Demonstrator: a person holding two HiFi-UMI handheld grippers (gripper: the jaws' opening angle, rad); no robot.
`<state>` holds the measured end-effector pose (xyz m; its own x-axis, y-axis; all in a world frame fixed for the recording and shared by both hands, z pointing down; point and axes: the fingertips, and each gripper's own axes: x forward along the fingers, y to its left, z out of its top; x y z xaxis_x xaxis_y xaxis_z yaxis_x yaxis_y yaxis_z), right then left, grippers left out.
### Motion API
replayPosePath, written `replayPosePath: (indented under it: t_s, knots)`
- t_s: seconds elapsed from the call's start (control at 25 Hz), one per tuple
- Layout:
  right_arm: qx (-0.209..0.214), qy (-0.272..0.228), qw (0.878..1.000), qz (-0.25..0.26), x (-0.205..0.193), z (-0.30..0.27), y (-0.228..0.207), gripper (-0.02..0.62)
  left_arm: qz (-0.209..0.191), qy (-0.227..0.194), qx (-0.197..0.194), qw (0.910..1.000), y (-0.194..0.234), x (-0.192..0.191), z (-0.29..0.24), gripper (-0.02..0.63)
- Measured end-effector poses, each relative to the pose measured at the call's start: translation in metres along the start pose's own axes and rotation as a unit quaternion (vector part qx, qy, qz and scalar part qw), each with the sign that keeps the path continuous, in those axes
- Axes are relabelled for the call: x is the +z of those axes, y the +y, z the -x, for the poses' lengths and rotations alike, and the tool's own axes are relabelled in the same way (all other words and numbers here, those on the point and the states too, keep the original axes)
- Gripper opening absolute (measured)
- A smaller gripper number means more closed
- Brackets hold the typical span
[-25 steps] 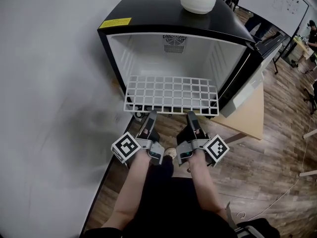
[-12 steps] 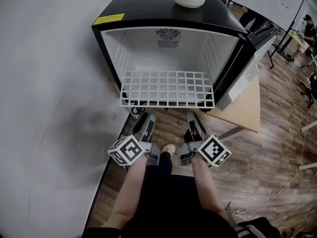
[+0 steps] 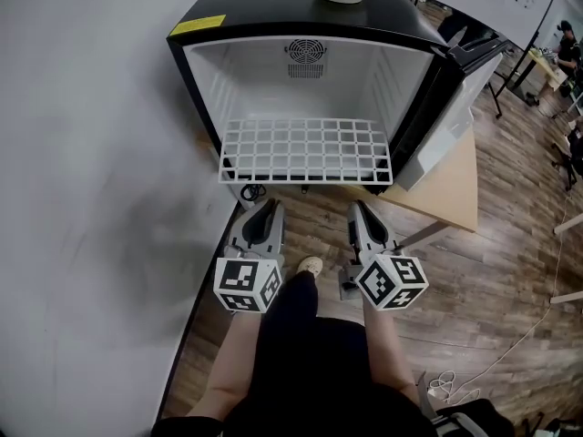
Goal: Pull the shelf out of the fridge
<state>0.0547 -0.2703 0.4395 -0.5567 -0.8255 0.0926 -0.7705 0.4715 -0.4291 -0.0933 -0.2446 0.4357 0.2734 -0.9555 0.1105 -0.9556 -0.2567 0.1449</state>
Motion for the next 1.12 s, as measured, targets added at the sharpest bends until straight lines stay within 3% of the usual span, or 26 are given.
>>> replayPosePath:
  t_s: [0.16, 0.32, 1.12]
  knots:
    - [0.002, -0.003, 0.998, 0.056, 0.005, 0.011, 0.007, -0.009, -0.034, 0.003, -0.005, 0.9994, -0.006, -0.002, 0.008, 0.014]
    - [-0.003, -0.005, 0.997, 0.077, 0.008, 0.021, 0.008, -0.009, -0.037, 0.001, -0.008, 0.9993, -0.009, -0.004, 0.013, 0.008]
    - [-0.004, -0.002, 0.998, 0.069, 0.003, 0.031, 0.01, -0.009, -0.028, -0.004, -0.014, 0.9995, -0.017, -0.002, 0.016, 0.006]
